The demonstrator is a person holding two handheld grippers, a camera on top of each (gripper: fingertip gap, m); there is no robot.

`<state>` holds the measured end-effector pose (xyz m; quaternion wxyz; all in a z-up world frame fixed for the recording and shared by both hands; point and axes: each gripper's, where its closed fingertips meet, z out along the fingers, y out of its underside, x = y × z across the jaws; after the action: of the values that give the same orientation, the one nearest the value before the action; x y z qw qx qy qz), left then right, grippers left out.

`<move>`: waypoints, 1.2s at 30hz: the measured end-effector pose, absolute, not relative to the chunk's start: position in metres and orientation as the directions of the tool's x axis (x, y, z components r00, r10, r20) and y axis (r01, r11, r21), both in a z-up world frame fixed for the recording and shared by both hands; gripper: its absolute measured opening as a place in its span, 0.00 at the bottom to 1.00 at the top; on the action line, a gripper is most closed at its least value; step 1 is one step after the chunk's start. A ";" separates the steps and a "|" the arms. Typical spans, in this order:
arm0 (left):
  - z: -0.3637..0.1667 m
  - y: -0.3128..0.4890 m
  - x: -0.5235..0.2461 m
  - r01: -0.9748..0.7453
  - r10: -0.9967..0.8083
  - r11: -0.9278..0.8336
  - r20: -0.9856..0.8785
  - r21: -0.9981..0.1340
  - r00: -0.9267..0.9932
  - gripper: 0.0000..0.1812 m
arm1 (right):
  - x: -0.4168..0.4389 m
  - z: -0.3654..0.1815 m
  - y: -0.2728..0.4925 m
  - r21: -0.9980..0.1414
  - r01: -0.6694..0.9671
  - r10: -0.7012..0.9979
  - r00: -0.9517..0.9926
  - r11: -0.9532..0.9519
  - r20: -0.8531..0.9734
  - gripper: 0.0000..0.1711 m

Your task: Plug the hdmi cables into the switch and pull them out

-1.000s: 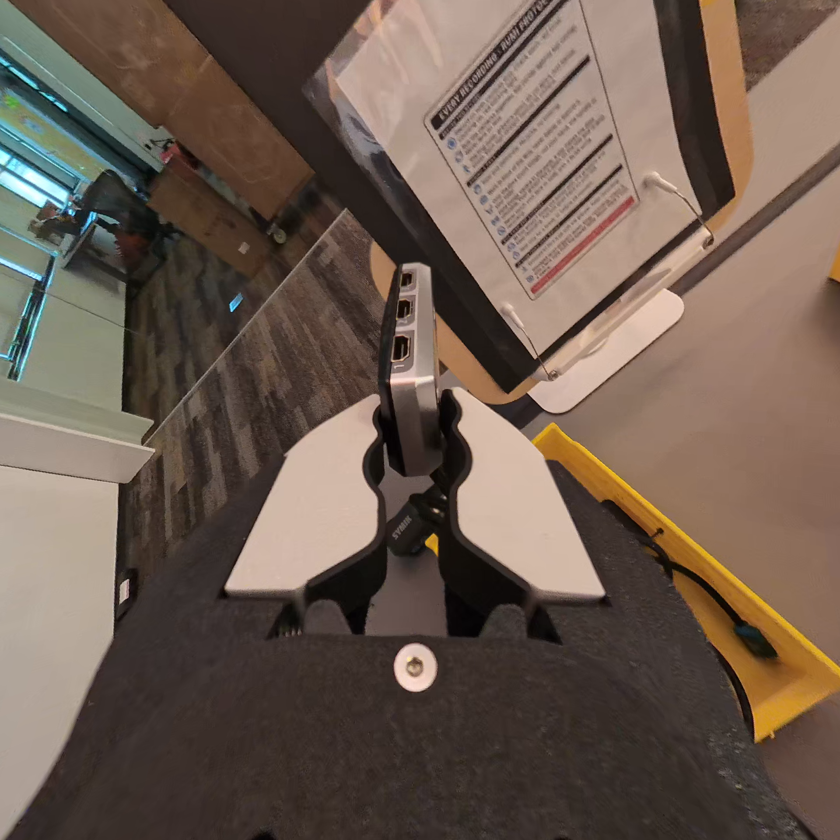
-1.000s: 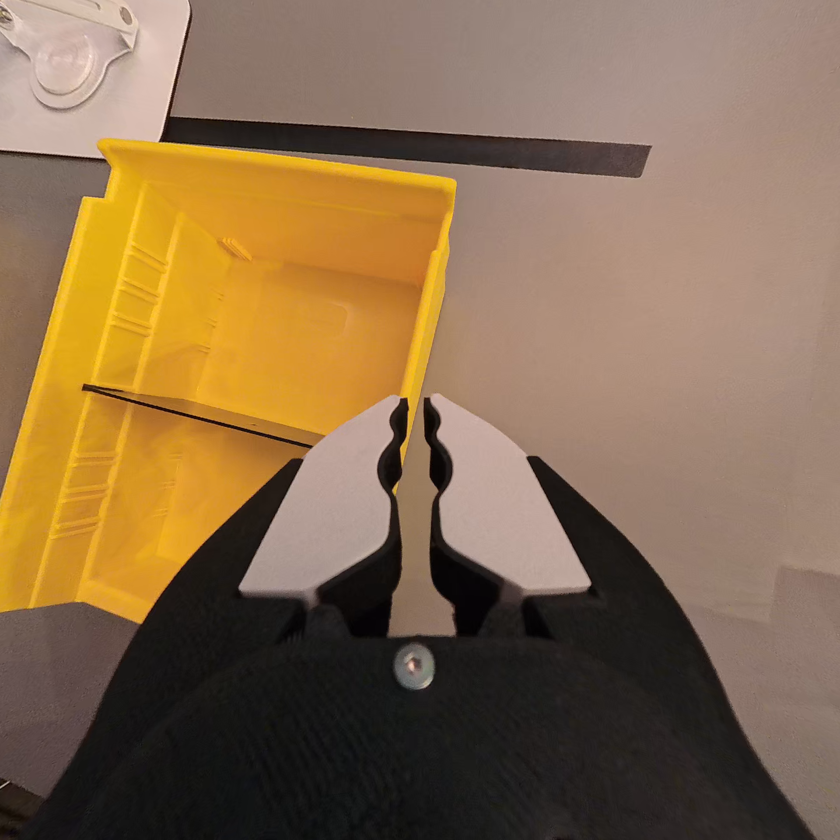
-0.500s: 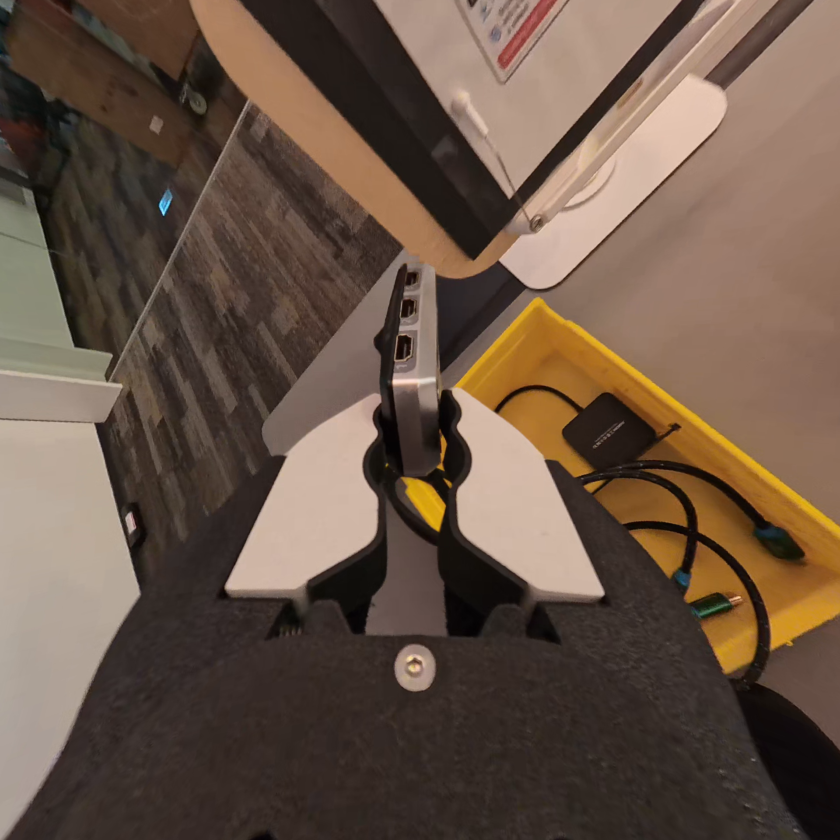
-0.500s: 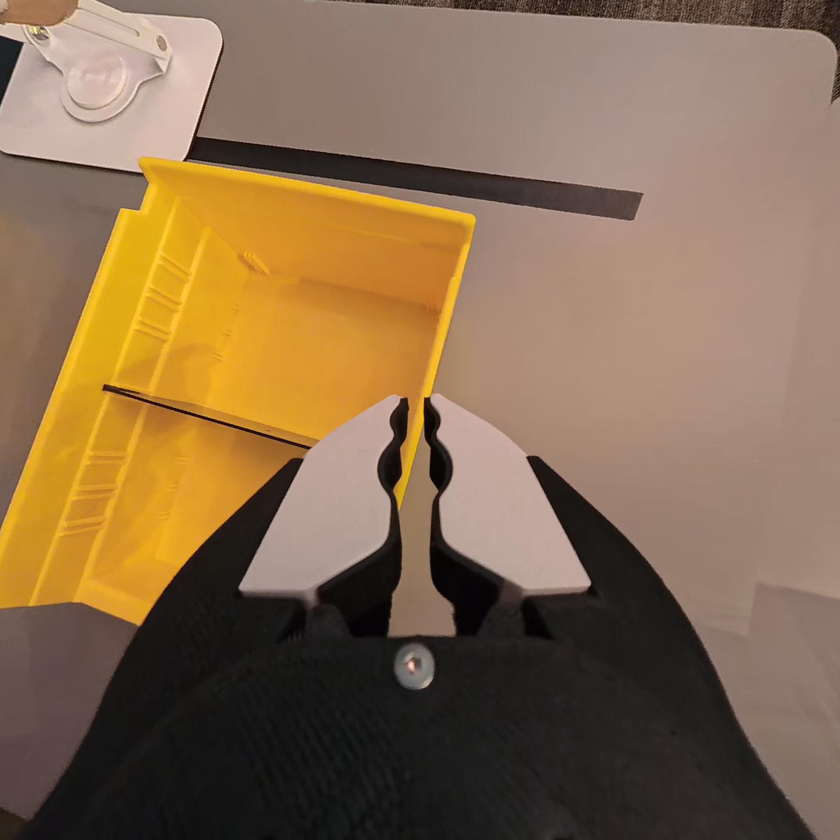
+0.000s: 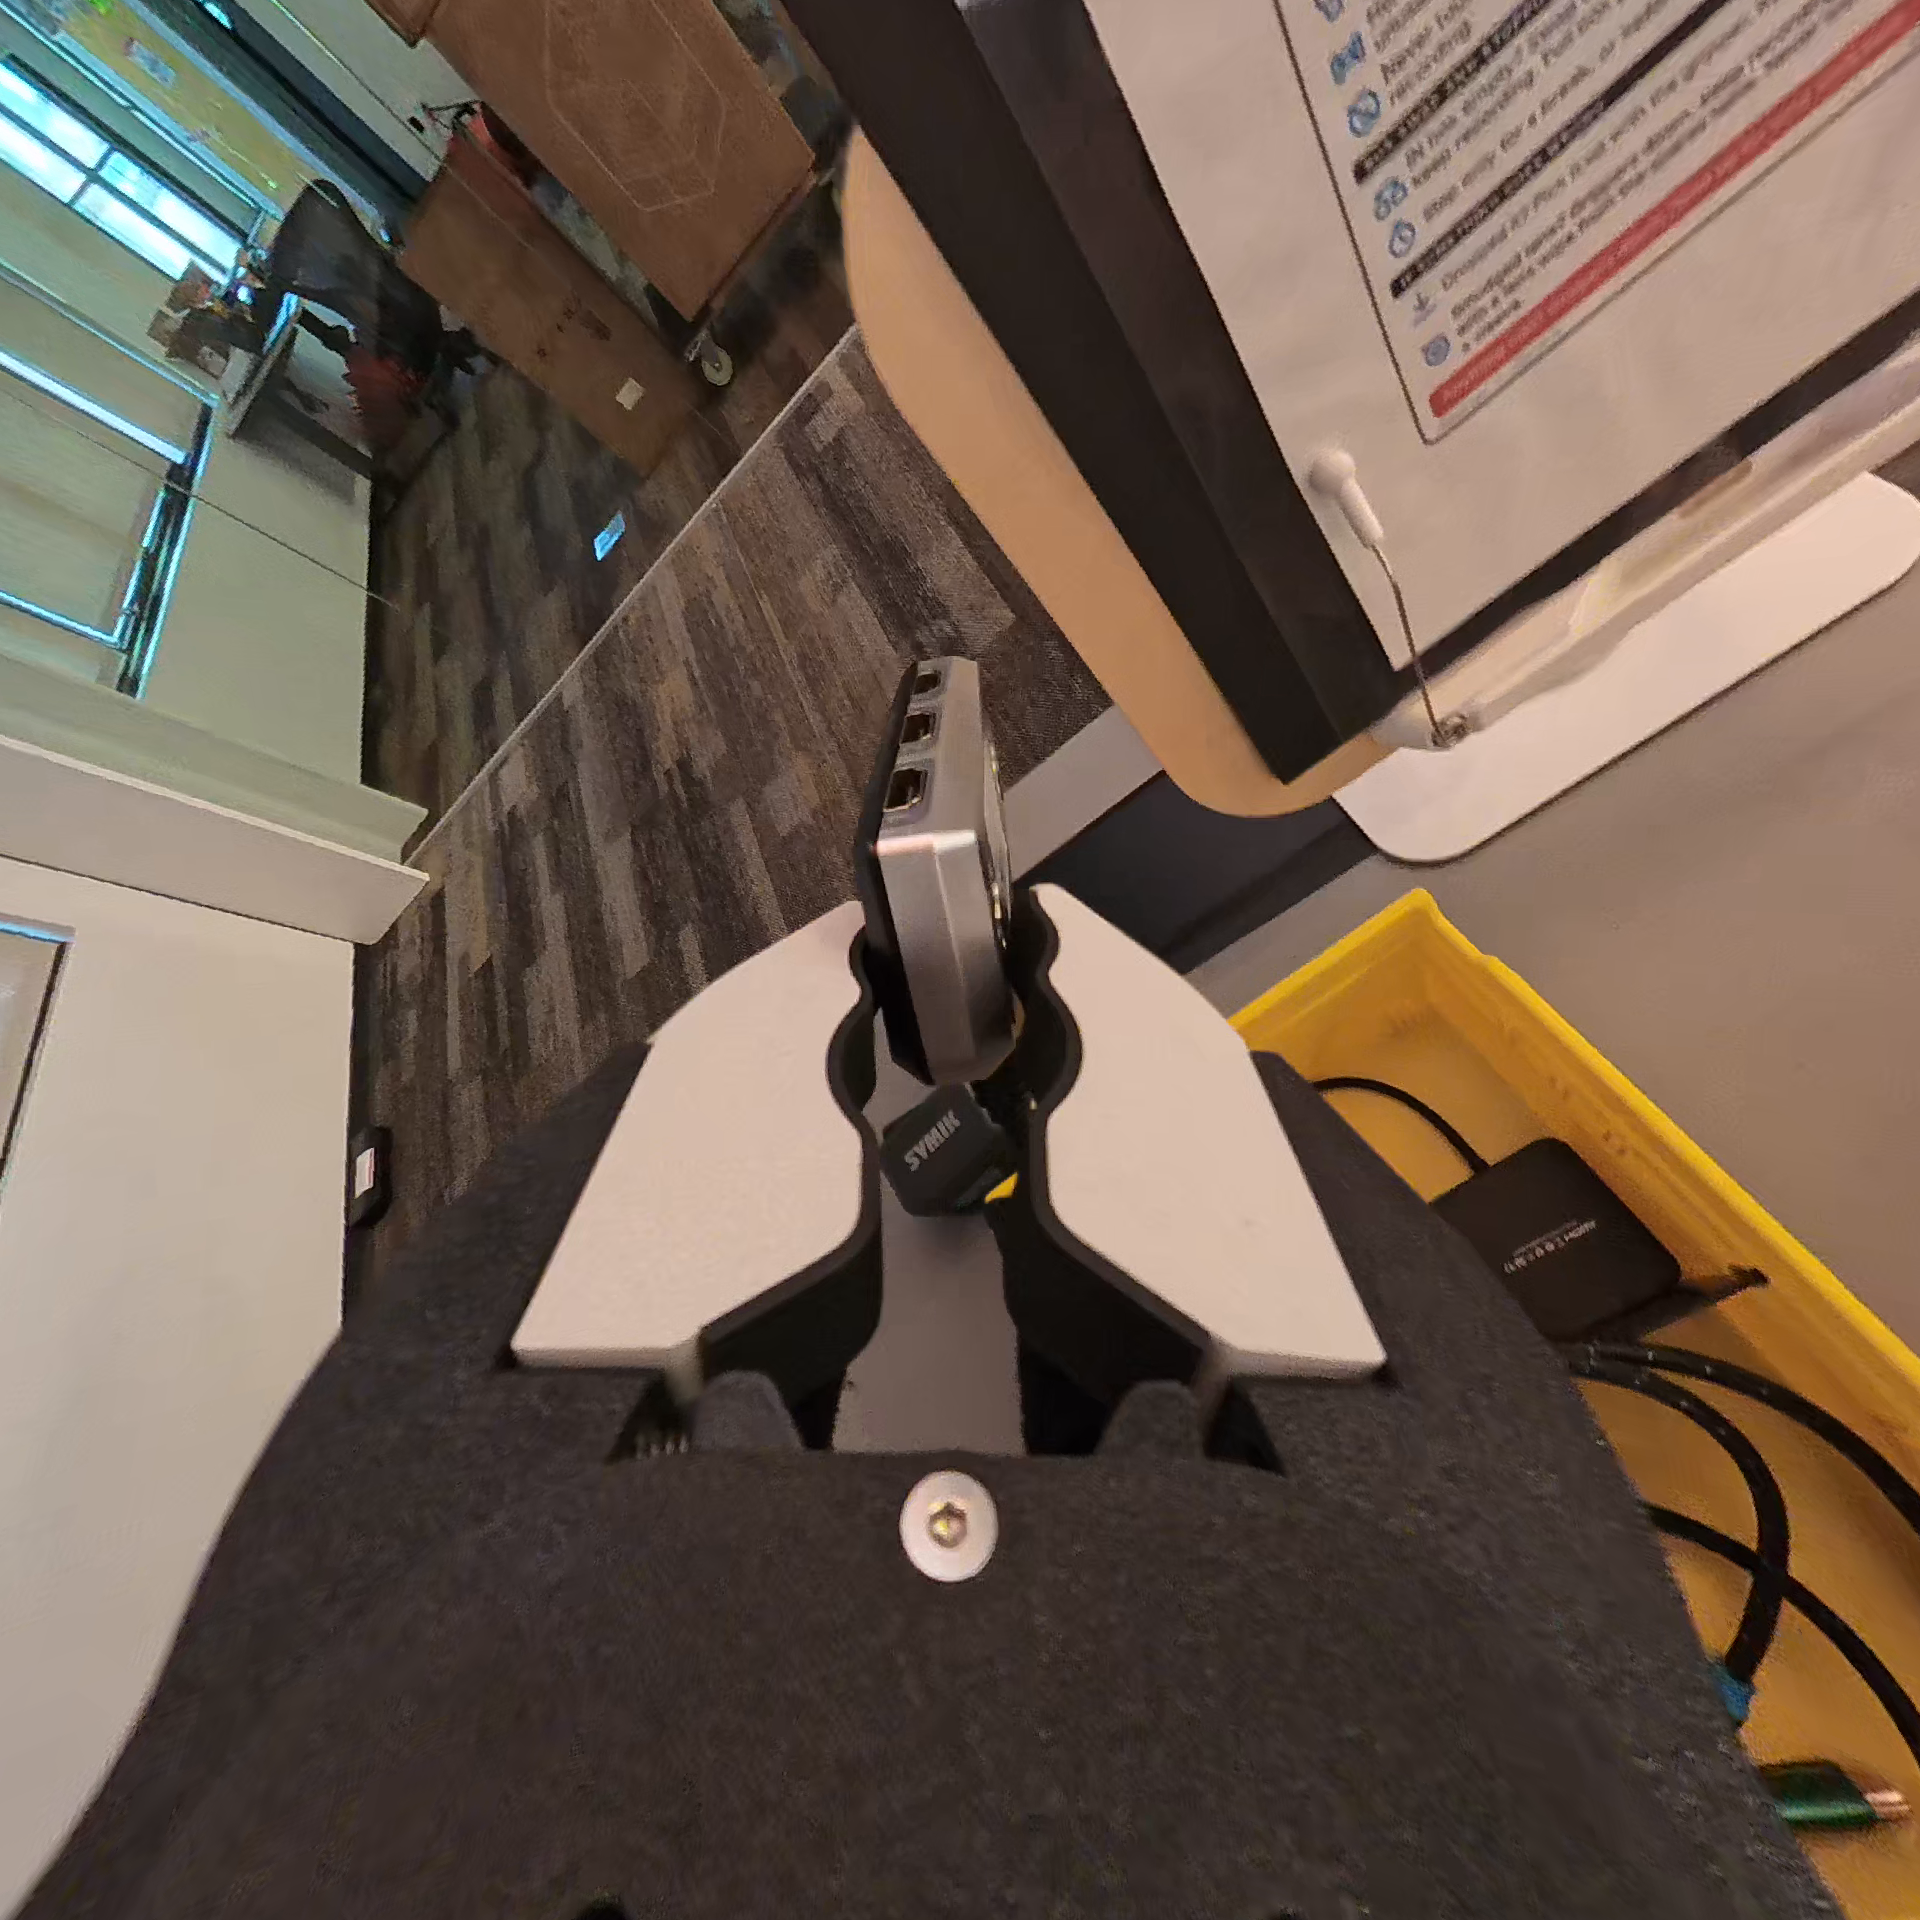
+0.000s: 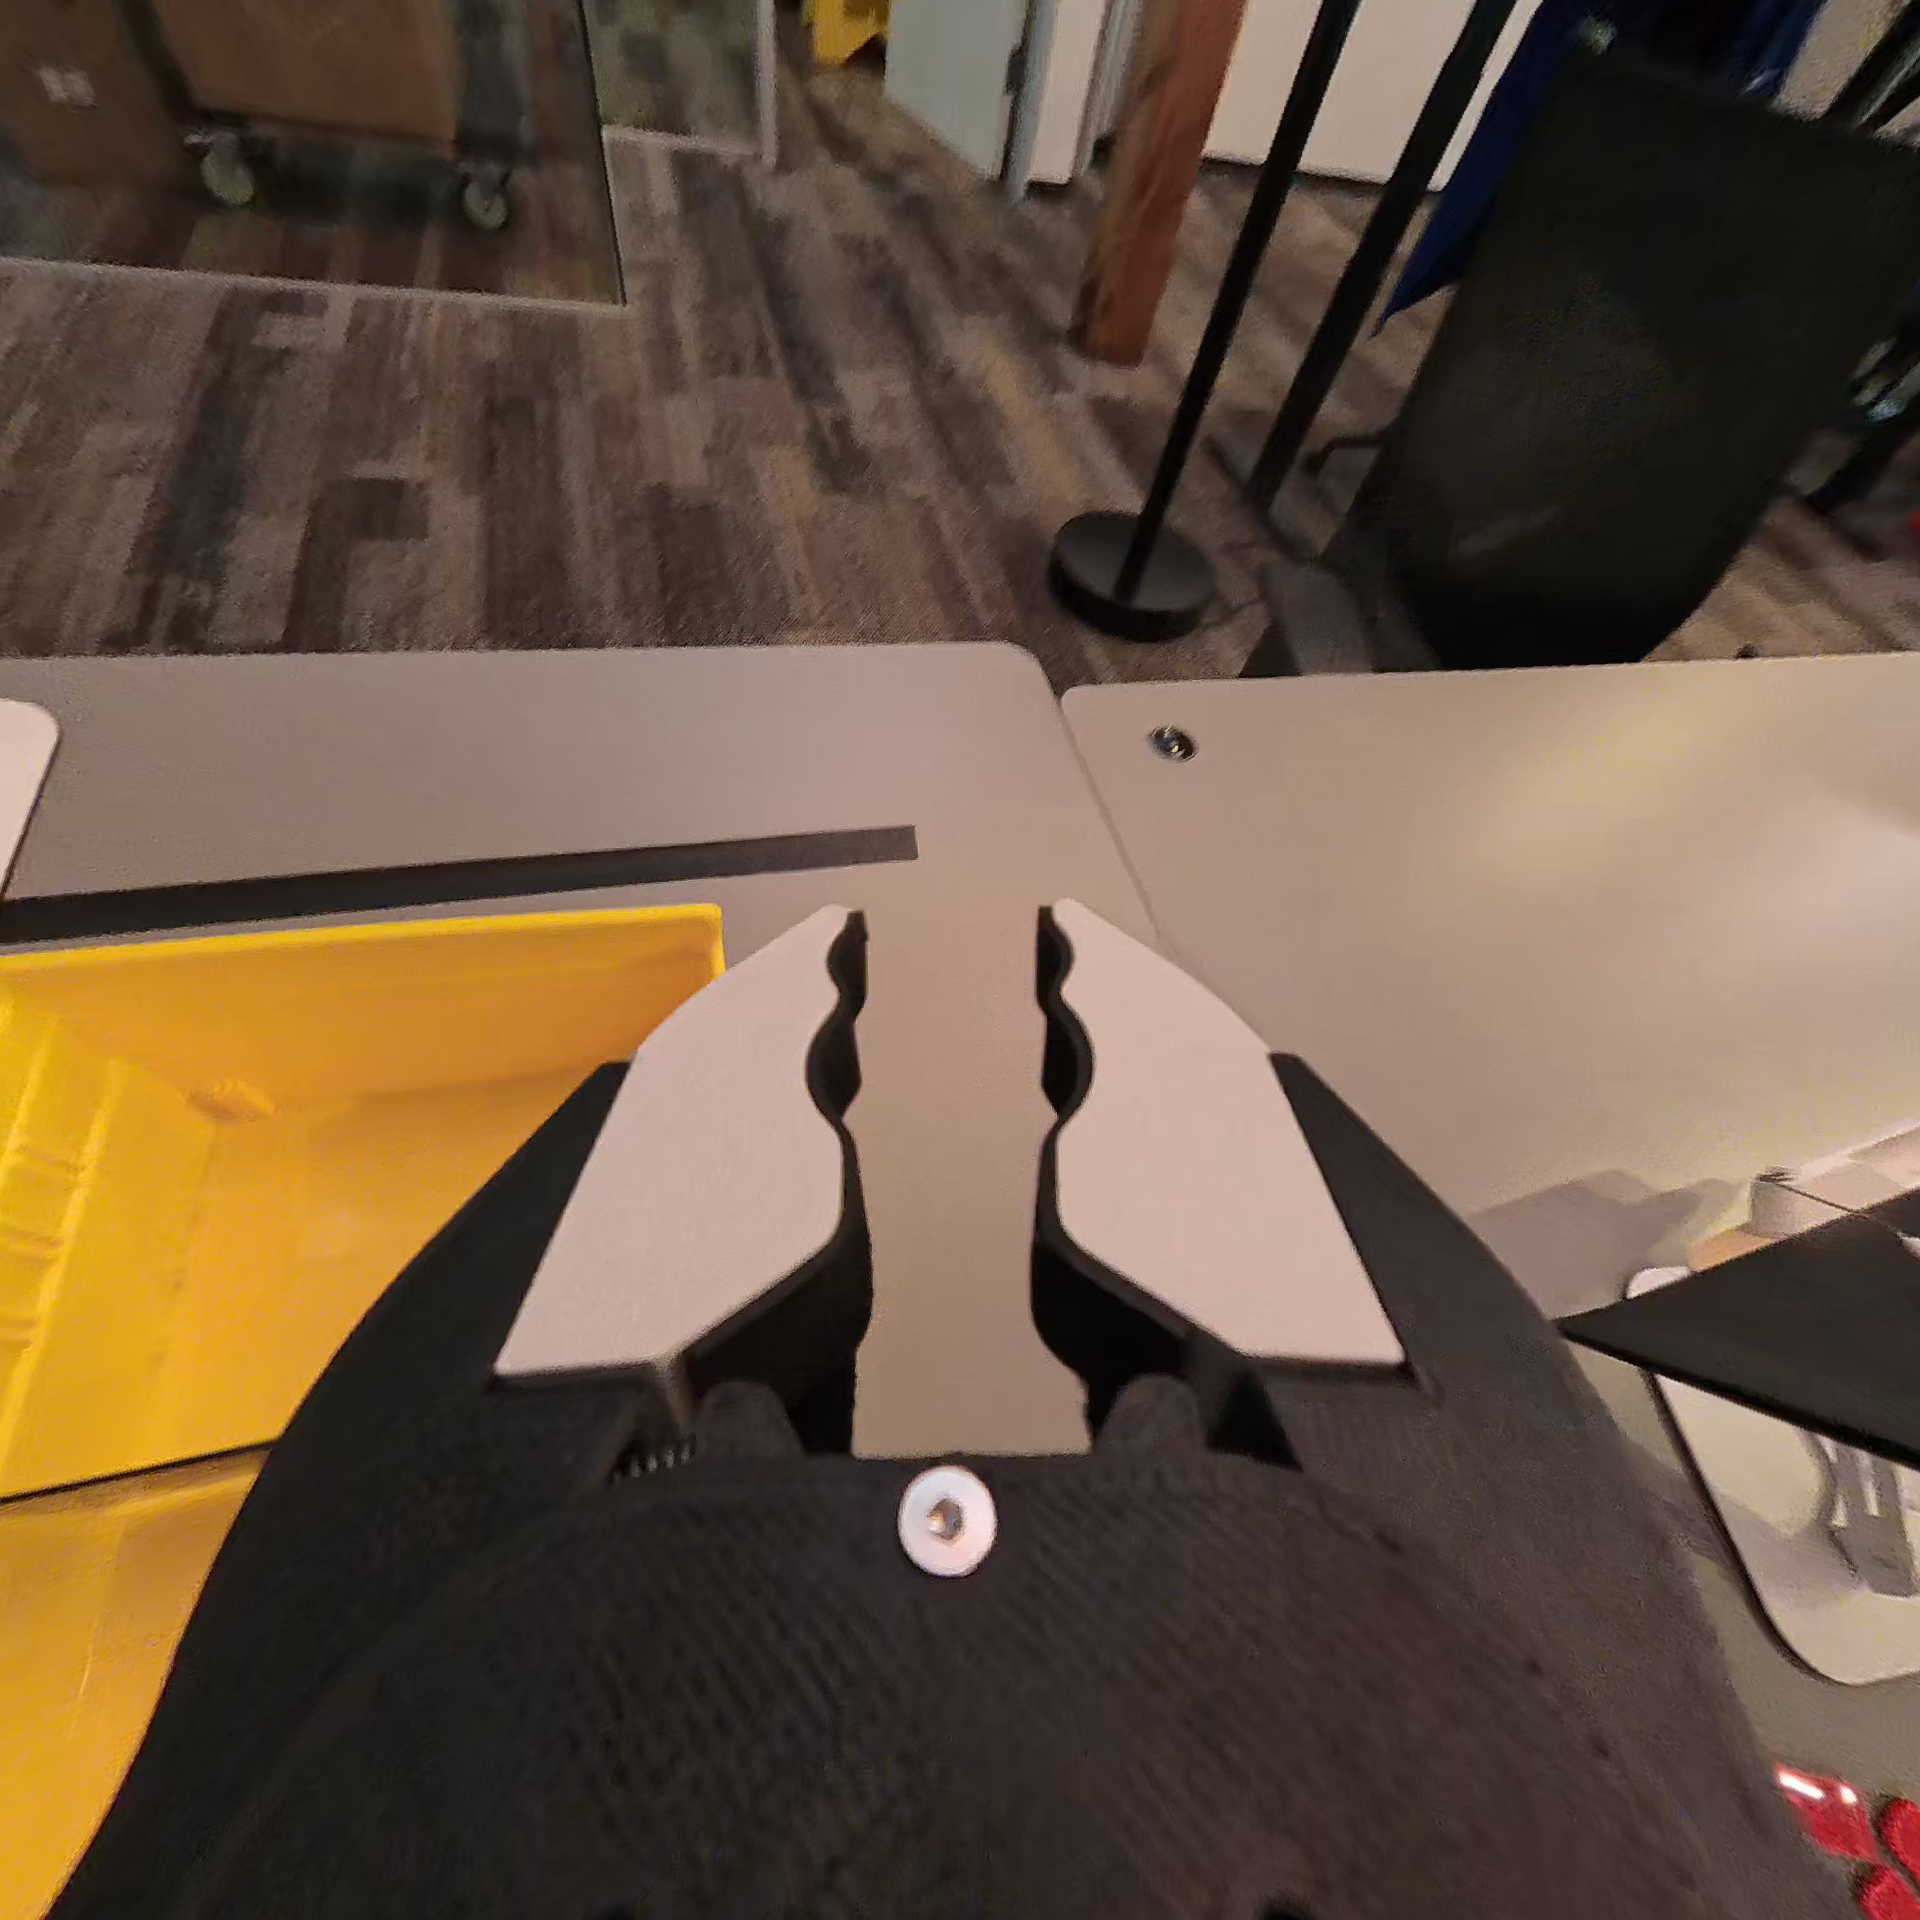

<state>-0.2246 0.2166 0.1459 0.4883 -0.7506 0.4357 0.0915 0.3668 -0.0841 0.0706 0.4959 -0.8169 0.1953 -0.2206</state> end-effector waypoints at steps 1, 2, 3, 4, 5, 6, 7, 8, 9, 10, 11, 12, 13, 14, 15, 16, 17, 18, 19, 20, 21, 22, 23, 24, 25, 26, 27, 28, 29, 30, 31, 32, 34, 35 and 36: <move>0.150 0.219 -0.223 -0.741 -0.556 -0.142 -0.566 -0.656 0.609 0.13 | 0.366 0.076 -0.085 -0.904 -0.089 -0.553 0.815 -0.418 0.175 0.22; 0.153 0.220 -0.222 -0.737 -0.549 -0.141 -0.567 -0.661 0.614 0.13 | 0.365 0.081 -0.086 -0.913 -0.077 -0.571 0.800 -0.401 0.183 0.23; 0.158 0.221 -0.221 -0.728 -0.536 -0.139 -0.567 -0.671 0.625 0.13 | 0.365 0.088 -0.087 -0.924 -0.061 -0.590 0.784 -0.378 0.190 0.24; 0.164 0.221 -0.220 -0.715 -0.519 -0.133 -0.567 -0.686 0.640 0.13 | 0.365 0.095 -0.088 -0.935 -0.044 -0.612 0.766 -0.352 0.195 0.24; 0.170 0.222 -0.220 -0.700 -0.501 -0.125 -0.564 -0.703 0.656 0.13 | 0.364 0.101 -0.089 -0.945 -0.027 -0.630 0.751 -0.327 0.197 0.24; 0.176 0.221 -0.220 -0.682 -0.484 -0.117 -0.558 -0.722 0.674 0.13 | 0.363 0.106 -0.089 -0.951 -0.013 -0.641 0.742 -0.308 0.197 0.24; 0.182 0.221 -0.220 -0.659 -0.472 -0.111 -0.545 -0.744 0.693 0.13 | 0.361 0.110 -0.089 -0.956 -0.003 -0.647 0.737 -0.294 0.197 0.24; 0.188 0.220 -0.220 -0.639 -0.468 -0.104 -0.529 -0.762 0.708 0.13 | 0.359 0.112 -0.089 -0.958 0.007 -0.649 0.734 -0.287 0.200 0.24; 0.192 0.218 -0.219 -0.625 -0.468 -0.096 -0.519 -0.775 0.715 0.13 | 0.358 0.115 -0.089 -0.959 0.018 -0.650 0.732 -0.283 0.205 0.24; 0.197 0.217 -0.218 -0.619 -0.470 -0.085 -0.516 -0.781 0.716 0.13 | 0.356 0.117 -0.088 -0.960 0.029 -0.650 0.730 -0.279 0.211 0.24; 0.201 0.215 -0.218 -0.618 -0.471 -0.077 -0.518 -0.782 0.714 0.13 | 0.354 0.118 -0.088 -0.960 0.038 -0.650 0.729 -0.276 0.216 0.24; 0.205 0.213 -0.217 -0.620 -0.472 -0.070 -0.521 -0.782 0.711 0.12 | 0.352 0.120 -0.087 -0.961 0.046 -0.649 0.729 -0.273 0.219 0.24; 0.210 0.210 -0.215 -0.623 -0.473 -0.060 -0.527 -0.780 0.706 0.12 | 0.350 0.121 -0.086 -0.961 0.051 -0.646 0.731 -0.272 0.222 0.24; 0.215 0.206 -0.213 -0.628 -0.477 -0.046 -0.535 -0.777 0.697 0.12 | 0.349 0.121 -0.085 -0.960 0.055 -0.643 0.732 -0.273 0.225 0.24; 0.221 0.202 -0.210 -0.633 -0.479 -0.030 -0.545 -0.774 0.688 0.12 | 0.347 0.122 -0.085 -0.960 0.059 -0.640 0.734 -0.275 0.229 0.24; 0.228 0.197 -0.207 -0.638 -0.480 -0.011 -0.555 -0.770 0.679 0.12 | 0.346 0.122 -0.084 -0.958 0.063 -0.637 0.735 -0.279 0.234 0.24; 0.235 0.192 -0.204 -0.643 -0.482 0.008 -0.566 -0.766 0.669 0.12 | 0.345 0.122 -0.083 -0.957 0.067 -0.634 0.735 -0.282 0.239 0.24; 0.241 0.186 -0.199 -0.647 -0.484 0.026 -0.576 -0.762 0.659 0.12 | 0.344 0.121 -0.082 -0.956 0.070 -0.630 0.738 -0.285 0.242 0.24; 0.249 0.180 -0.195 -0.651 -0.486 0.047 -0.587 -0.758 0.648 0.12 | 0.343 0.120 -0.080 -0.954 0.072 -0.625 0.741 -0.290 0.246 0.24; 0.256 0.173 -0.189 -0.653 -0.489 0.072 -0.598 -0.754 0.635 0.12 | 0.341 0.119 -0.079 -0.952 0.073 -0.619 0.744 -0.296 0.250 0.24; 0.262 0.165 -0.182 -0.655 -0.494 0.098 -0.608 -0.750 0.622 0.12 | 0.340 0.118 -0.077 -0.950 0.075 -0.613 0.748 -0.303 0.254 0.24; 0.269 0.157 -0.175 -0.654 -0.499 0.124 -0.617 -0.746 0.609 0.12 | 0.338 0.117 -0.075 -0.948 0.078 -0.605 0.753 -0.307 0.258 0.24; 0.274 0.148 -0.167 -0.652 -0.508 0.152 -0.624 -0.743 0.593 0.12 | 0.337 0.116 -0.073 -0.948 0.080 -0.598 0.758 -0.310 0.259 0.24; 0.277 0.138 -0.157 -0.652 -0.524 0.178 -0.632 -0.737 0.571 0.12 | 0.335 0.115 -0.071 -0.947 0.080 -0.589 0.765 -0.311 0.259 0.24; 0.278 0.127 -0.146 -0.653 -0.541 0.204 -0.640 -0.730 0.546 0.12 | 0.333 0.114 -0.069 -0.946 0.080 -0.581 0.772 -0.314 0.259 0.24; 0.279 0.116 -0.135 -0.652 -0.555 0.230 -0.648 -0.722 0.522 0.12 | 0.331 0.113 -0.068 -0.944 0.082 -0.573 0.777 -0.318 0.261 0.24; 0.276 0.104 -0.123 -0.653 -0.571 0.257 -0.657 -0.712 0.492 0.12 | 0.330 0.113 -0.067 -0.942 0.086 -0.566 0.780 -0.323 0.266 0.24; 0.272 0.092 -0.110 -0.657 -0.589 0.282 -0.667 -0.699 0.456 0.12 | 0.328 0.113 -0.066 -0.941 0.091 -0.559 0.784 -0.325 0.269 0.24; 0.265 0.081 -0.098 -0.662 -0.606 0.304 -0.675 -0.685 0.421 0.12 | 0.326 0.113 -0.064 -0.941 0.094 -0.551 0.790 -0.324 0.269 0.24; 0.257 0.070 -0.087 -0.667 -0.620 0.321 -0.682 -0.672 0.388 0.12 | 0.324 0.113 -0.063 -0.942 0.095 -0.542 0.797 -0.321 0.266 0.24; 0.246 0.061 -0.076 -0.674 -0.634 0.335 -0.687 -0.658 0.356 0.12 | 0.323 0.113 -0.062 -0.943 0.095 -0.536 0.803 -0.318 0.261 0.24; 0.234 0.052 -0.066 -0.681 -0.643 0.352 -0.694 -0.642 0.322 0.12 | 0.322 0.113 -0.061 -0.944 0.097 -0.531 0.807 -0.315 0.259 0.24; 0.206 0.037 -0.049 -0.705 -0.635 0.396 -0.730 -0.589 0.253 0.12 | 0.319 0.113 -0.060 -0.944 0.103 -0.522 0.812 -0.314 0.262 0.24; 0.192 0.031 -0.042 -0.720 -0.613 0.424 -0.759 -0.549 0.218 0.12 | 0.318 0.113 -0.059 -0.944 0.104 -0.518 0.814 -0.314 0.262 0.24; 0.178 0.026 -0.036 -0.738 -0.580 0.451 -0.793 -0.502 0.185 0.12 | 0.318 0.113 -0.059 -0.944 0.104 -0.514 0.817 -0.313 0.261 0.24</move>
<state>-0.0355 0.0263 0.1785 0.5681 -0.5195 0.6345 0.0693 0.3176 -0.0590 0.1134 0.5704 -0.7636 0.1344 -0.2710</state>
